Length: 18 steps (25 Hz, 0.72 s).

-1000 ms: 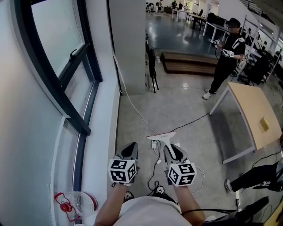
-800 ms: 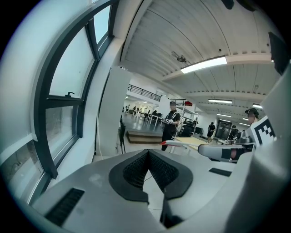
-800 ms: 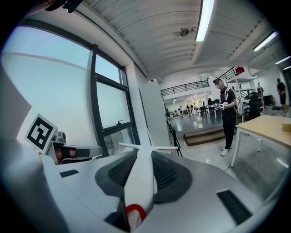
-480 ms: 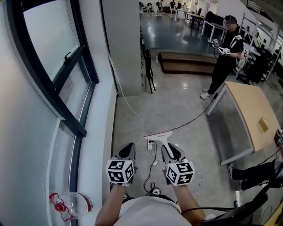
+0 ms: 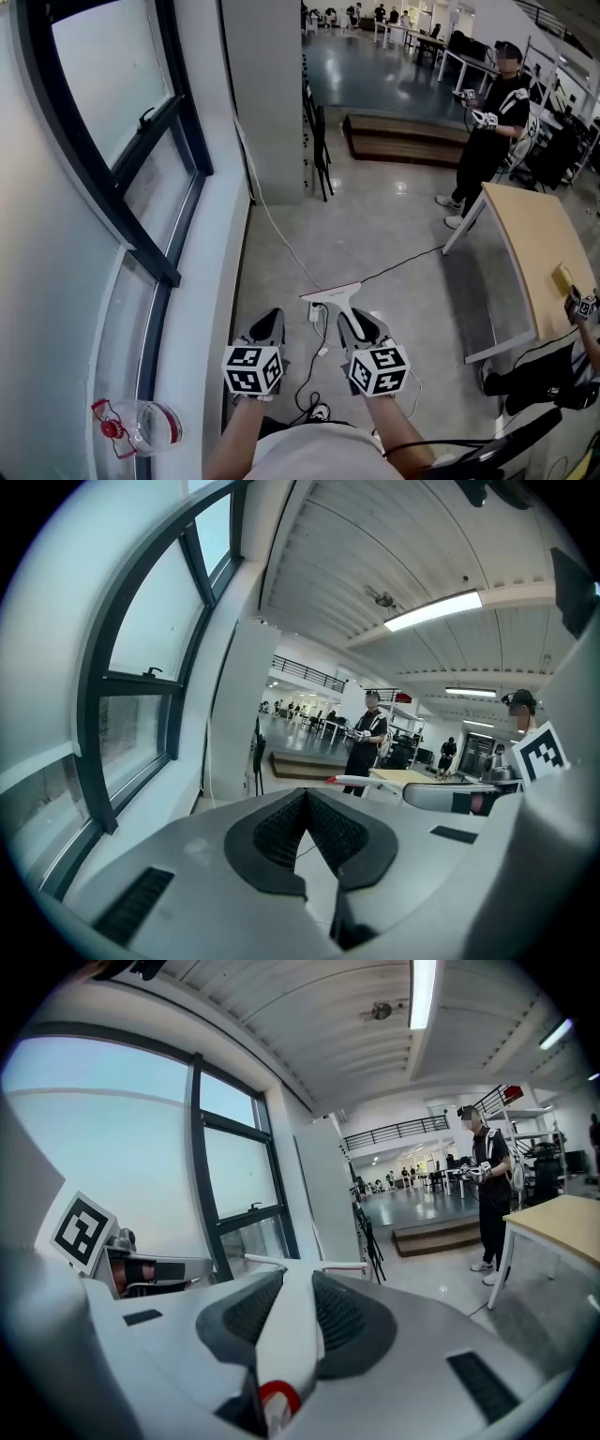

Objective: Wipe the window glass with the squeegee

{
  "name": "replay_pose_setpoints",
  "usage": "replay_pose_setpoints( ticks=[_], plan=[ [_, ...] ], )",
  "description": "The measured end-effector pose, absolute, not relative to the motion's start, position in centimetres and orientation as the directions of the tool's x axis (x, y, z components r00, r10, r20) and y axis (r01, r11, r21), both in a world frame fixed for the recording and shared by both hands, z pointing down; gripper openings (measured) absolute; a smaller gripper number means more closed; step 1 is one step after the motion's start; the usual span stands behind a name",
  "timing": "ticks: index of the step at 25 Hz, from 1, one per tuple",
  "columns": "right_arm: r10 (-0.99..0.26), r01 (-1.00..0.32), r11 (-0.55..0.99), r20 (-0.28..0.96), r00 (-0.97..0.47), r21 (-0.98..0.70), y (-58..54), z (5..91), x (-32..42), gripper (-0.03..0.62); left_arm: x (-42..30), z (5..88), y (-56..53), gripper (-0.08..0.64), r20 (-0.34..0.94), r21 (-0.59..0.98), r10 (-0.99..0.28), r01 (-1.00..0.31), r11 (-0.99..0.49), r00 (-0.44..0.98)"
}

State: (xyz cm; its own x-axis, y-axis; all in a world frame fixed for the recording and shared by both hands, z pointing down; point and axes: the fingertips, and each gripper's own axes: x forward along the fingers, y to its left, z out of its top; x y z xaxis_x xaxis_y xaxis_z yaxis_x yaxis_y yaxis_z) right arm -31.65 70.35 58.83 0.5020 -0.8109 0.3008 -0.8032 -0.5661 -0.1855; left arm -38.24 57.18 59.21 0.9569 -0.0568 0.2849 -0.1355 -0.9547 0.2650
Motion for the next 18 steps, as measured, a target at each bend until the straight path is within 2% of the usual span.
replay_pose_setpoints(
  ticks=[18],
  plan=[
    [-0.844,-0.840,-0.511,0.290,0.450,-0.182,70.1,58.6,-29.3,0.091,-36.4,59.9,57.2,-0.002,0.271,0.296,-0.113,-0.194,-0.935,0.956]
  ],
)
